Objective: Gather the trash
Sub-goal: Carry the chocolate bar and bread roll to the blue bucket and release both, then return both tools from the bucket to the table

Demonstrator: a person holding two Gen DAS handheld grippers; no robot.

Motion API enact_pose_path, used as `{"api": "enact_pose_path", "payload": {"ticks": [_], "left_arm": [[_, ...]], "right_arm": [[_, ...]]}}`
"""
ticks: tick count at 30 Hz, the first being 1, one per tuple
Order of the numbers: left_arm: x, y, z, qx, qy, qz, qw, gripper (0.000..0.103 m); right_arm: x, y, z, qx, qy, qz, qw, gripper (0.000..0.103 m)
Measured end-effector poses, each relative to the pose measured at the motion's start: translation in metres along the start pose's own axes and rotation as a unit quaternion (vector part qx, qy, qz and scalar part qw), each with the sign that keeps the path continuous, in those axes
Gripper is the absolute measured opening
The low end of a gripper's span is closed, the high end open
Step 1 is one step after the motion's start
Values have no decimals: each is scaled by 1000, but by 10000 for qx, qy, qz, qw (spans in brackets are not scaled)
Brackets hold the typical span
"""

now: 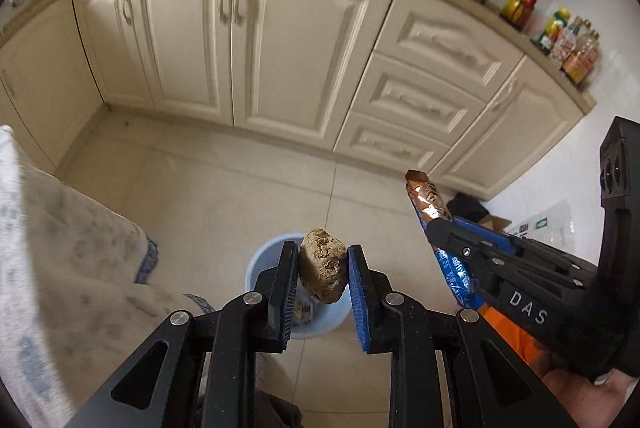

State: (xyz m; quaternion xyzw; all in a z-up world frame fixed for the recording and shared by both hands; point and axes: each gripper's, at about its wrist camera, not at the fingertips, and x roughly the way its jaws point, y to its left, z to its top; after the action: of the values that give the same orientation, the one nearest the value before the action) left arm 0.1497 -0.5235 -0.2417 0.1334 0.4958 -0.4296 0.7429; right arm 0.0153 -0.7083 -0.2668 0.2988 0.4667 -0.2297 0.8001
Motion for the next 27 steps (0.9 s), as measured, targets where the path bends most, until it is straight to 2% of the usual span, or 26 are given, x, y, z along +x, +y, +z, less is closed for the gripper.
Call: {"api": "enact_pose_path", "payload": {"ticks": [5,6,8,9,10,13,14,15,16,20,27], "left_arm": [[48,13,26,-98,421,-64,9990,21],[54,15,27,-94,486,-40,9988,25],[71,15,38,-78,674,27,9977,43],[75,18,40,-100,693,79,9975,57],[82,17,47,-108,688,171,9974,69],[90,19,59,-165,588,380,9974,87],[88,18,58,-173,574,451,9972,90],[86,17,56,-190,540,538,9969,93],[80,15,53,-209,506,584,9968,93],[49,5,36,-170,344,815,9959,96],[-27,-5,6,-95,-143,791,9967,96]], "right_arm": [[41,-17,1,121,363,11,9993,22],[48,-19,1,116,440,-1,9990,22],[62,-24,1,139,543,-29,9984,23],[68,-27,1,190,572,-54,9982,30],[72,-31,0,252,602,-102,9978,43],[75,-40,-4,421,595,-128,9973,59],[74,-43,-5,482,576,-162,9970,64],[73,-44,-5,530,555,-193,9969,81],[71,-46,-7,595,517,-221,9966,103],[60,-43,-10,571,470,-480,9961,103],[24,-22,-8,561,177,-382,9975,103]]}}
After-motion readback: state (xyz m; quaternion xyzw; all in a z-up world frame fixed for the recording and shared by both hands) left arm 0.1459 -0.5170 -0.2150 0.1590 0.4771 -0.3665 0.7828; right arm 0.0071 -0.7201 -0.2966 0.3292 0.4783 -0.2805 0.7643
